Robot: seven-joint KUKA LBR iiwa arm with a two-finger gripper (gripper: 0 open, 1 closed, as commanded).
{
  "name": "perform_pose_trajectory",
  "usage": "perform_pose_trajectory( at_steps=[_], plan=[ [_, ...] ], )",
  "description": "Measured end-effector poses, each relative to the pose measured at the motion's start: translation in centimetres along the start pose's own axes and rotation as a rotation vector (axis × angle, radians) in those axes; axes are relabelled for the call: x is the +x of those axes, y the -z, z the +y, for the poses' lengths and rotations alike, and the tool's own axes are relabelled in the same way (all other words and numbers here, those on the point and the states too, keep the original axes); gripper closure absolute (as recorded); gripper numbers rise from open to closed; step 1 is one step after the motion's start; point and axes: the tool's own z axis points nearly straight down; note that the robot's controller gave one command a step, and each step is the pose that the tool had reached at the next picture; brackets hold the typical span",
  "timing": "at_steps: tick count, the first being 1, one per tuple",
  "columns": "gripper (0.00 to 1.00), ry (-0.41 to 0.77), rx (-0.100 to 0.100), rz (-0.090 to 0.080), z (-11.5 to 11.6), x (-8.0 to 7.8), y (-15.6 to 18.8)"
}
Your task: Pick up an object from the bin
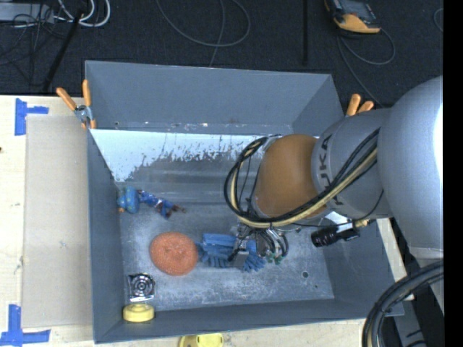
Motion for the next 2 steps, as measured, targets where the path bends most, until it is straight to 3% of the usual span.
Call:
perform_pose_trajectory(
  at_steps=[1, 2],
  plan=[
    [1.0, 0.0, 0.0, 0.0, 0.0, 0.0, 0.0],
    [1.0, 0.035, 0.0, 0.002, -1.7, -0.4, 19.8]
  ],
)
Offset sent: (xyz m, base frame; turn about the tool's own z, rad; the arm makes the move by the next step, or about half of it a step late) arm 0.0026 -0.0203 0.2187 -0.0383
